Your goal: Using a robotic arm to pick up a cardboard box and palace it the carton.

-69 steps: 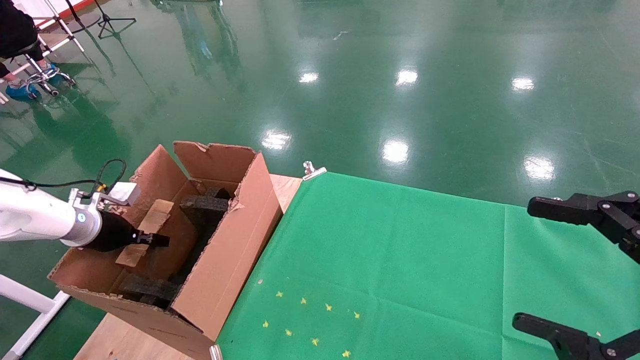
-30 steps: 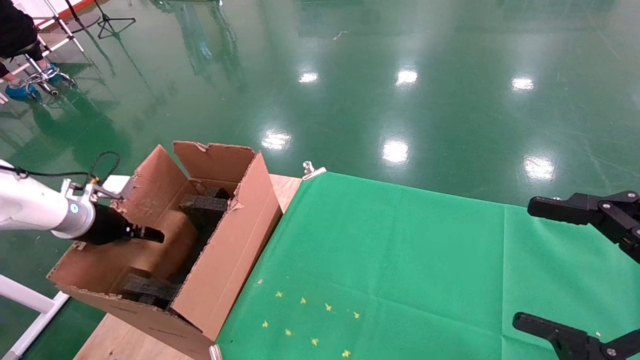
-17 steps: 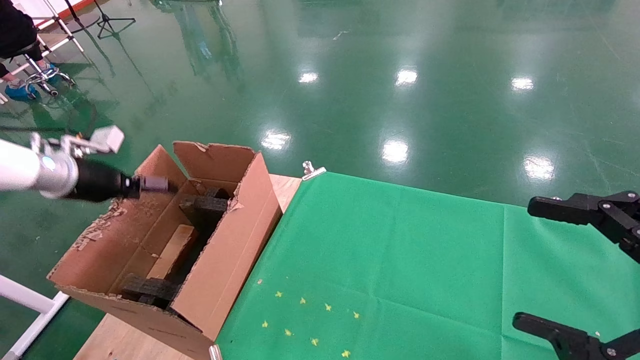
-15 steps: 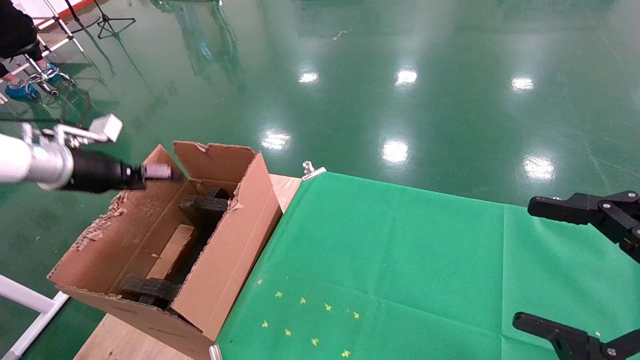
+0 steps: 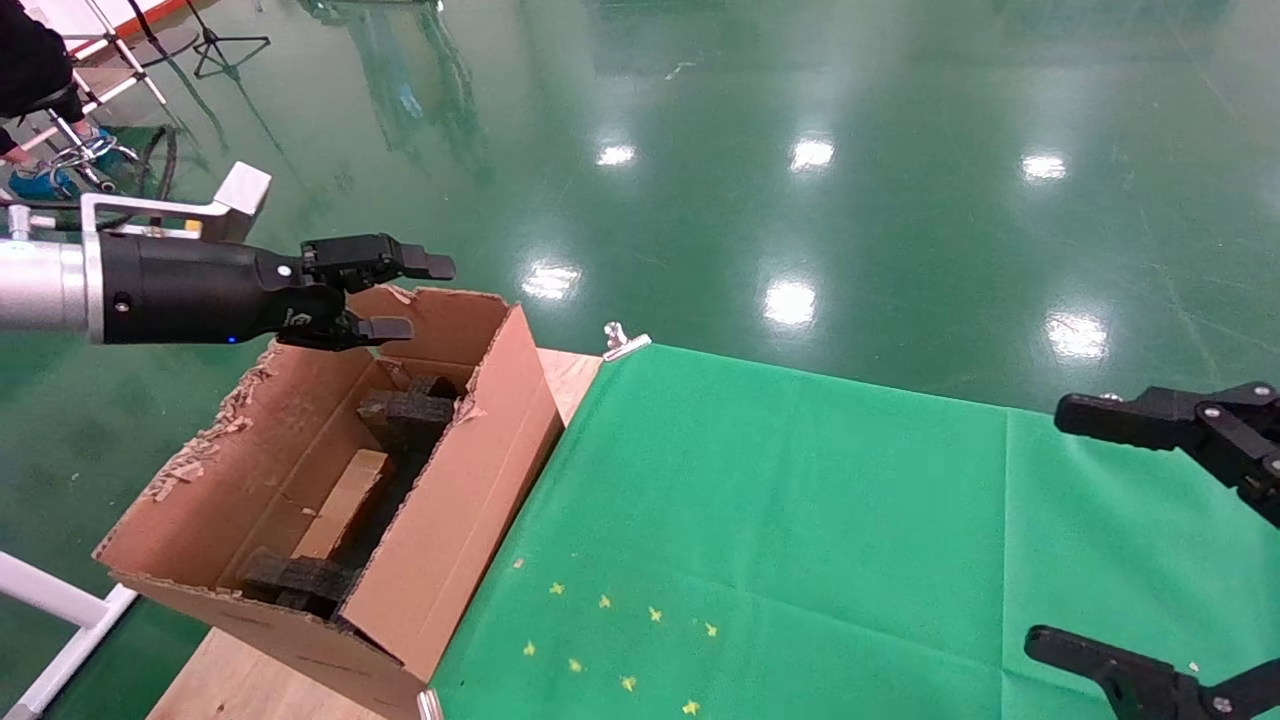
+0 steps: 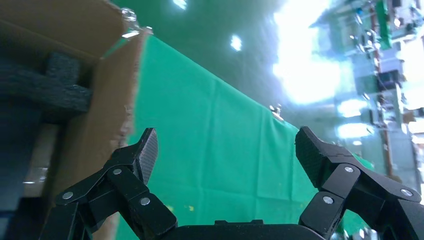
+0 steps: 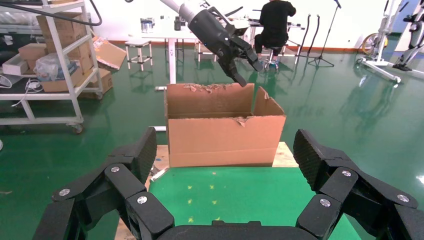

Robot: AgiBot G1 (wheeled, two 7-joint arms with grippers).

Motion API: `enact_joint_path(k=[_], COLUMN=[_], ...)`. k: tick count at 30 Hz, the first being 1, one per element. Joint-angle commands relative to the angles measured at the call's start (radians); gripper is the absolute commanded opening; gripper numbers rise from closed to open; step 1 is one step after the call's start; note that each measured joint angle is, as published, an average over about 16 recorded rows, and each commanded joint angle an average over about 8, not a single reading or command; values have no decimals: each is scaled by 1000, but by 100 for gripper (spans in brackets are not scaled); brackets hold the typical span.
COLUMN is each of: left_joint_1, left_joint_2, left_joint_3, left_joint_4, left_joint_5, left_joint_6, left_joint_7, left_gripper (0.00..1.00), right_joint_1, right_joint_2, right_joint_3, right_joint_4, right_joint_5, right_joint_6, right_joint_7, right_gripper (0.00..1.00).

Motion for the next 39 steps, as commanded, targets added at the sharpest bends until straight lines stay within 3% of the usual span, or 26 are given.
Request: enact_joint_path(k=[1,9,39], left_joint_1=[-2,56,466], left_joint_2=[1,-2,-20], left_joint_3=[-3,-21,-164], left_joint_4=[4,-77,-654], left_joint_5=[-4,-57,-457], left_joint_6=[10,0,-26], left_joint_7=[-2,58,486], left_gripper=[100,100,100], right_joint_1=[0,0,0], right_joint_2=[0,0,0], right_joint_3=[0,0,-1], right_joint_4=[0,0,0], right_joint_5=[0,0,0], right_joint_6=[0,0,0], right_joint_7=[0,0,0], right_gripper=[100,100,100])
